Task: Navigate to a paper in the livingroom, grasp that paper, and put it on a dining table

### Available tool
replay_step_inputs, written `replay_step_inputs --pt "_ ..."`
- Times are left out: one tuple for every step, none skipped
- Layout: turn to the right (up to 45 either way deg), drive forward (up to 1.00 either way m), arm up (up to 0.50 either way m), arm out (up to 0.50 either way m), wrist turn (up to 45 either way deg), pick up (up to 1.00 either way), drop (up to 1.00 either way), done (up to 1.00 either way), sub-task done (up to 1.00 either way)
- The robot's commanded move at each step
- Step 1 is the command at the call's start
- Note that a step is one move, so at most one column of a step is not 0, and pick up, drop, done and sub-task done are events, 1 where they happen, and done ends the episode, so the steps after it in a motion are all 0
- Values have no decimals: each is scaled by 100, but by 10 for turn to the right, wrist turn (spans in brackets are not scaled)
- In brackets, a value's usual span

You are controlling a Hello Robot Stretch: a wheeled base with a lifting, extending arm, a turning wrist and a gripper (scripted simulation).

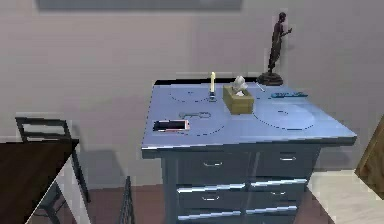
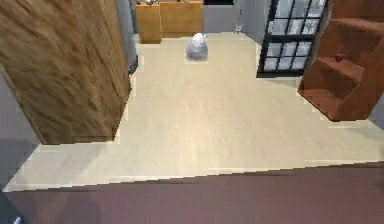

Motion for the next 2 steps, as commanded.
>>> replay_step_inputs --pt "0 35 0 0 0 0 0 0 0" --pt "-450 0 0 0 0 0 0 0 0"
